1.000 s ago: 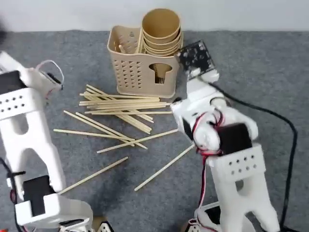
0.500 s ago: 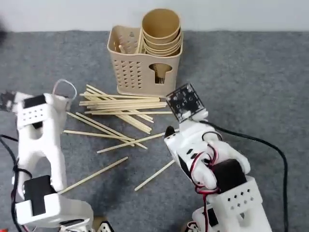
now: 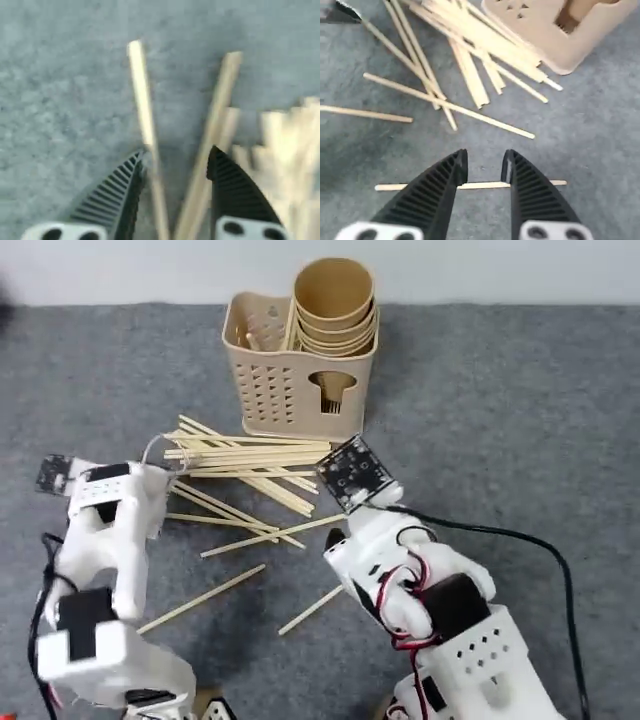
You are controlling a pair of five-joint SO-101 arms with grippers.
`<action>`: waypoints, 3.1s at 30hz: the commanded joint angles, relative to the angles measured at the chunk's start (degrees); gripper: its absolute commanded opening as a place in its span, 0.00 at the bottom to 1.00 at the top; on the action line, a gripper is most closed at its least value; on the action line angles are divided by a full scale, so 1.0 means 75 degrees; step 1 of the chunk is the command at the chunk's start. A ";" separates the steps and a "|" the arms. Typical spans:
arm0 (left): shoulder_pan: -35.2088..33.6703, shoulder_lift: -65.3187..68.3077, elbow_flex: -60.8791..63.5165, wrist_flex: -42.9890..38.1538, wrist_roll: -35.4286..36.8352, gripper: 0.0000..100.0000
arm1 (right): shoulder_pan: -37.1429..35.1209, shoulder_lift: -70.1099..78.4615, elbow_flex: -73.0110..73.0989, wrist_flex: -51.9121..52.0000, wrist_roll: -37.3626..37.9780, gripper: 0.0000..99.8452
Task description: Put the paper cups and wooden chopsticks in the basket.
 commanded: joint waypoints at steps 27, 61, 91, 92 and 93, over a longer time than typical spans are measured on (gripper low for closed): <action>0.0059 0.1348 -0.1788 0.1700 -0.0504 0.01 | -0.0252 -0.0135 -0.0035 -0.0182 -0.0035 0.13; 0.0656 0.0082 -1.1305 0.3212 -0.4196 0.02 | -0.0229 -0.0217 -0.0035 -0.0193 -0.0059 0.13; 0.2673 0.2403 -1.1716 -0.1430 -0.7760 0.02 | -0.0217 -0.0217 -0.0070 -0.0674 -0.0059 0.13; 0.2684 0.2403 -1.1681 -0.1430 -0.7760 0.02 | -0.0217 -0.0217 -0.0070 -0.0674 -0.0059 0.13; 0.2731 0.2438 -1.1669 -0.1407 -0.7783 0.02 | -0.0217 -0.0217 -0.0070 -0.0674 -0.0059 0.13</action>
